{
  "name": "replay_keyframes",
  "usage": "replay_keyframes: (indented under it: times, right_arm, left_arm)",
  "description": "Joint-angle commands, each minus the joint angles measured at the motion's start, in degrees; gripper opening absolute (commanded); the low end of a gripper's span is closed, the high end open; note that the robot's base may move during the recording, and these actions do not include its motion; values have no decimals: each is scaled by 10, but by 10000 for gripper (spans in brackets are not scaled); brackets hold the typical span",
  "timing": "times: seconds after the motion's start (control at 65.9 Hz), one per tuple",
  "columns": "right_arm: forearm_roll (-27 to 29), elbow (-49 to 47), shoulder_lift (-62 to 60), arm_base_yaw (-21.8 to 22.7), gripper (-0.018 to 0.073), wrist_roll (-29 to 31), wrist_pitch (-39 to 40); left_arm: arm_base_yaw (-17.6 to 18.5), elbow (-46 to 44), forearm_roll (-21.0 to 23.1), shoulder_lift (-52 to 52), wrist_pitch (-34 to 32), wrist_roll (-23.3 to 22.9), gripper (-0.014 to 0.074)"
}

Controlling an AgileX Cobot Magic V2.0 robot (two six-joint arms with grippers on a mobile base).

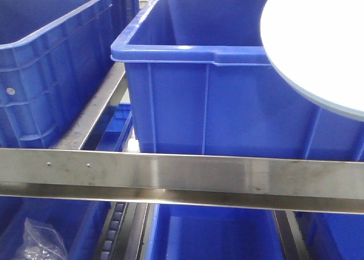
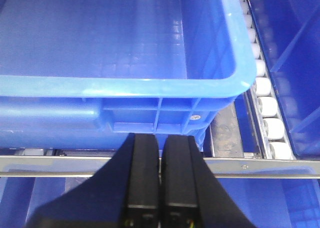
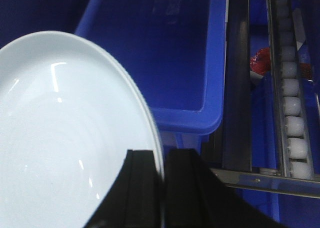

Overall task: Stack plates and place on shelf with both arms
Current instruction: 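Move the right gripper with the plates over the upper blue bin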

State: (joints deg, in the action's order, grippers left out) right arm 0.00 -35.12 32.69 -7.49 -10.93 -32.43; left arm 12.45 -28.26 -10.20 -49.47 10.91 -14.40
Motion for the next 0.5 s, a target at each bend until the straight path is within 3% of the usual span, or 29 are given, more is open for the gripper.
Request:
replay_keyframes:
  times: [0.0, 0.486]
  right_arm:
    - [0, -16, -1, 3, 48, 3, 52]
    - [0, -16, -1, 3, 48, 3, 70]
  left_arm:
    - [0, -16, -1, 5, -44, -5, 89]
    - [0, -16, -1, 5, -44, -5, 89]
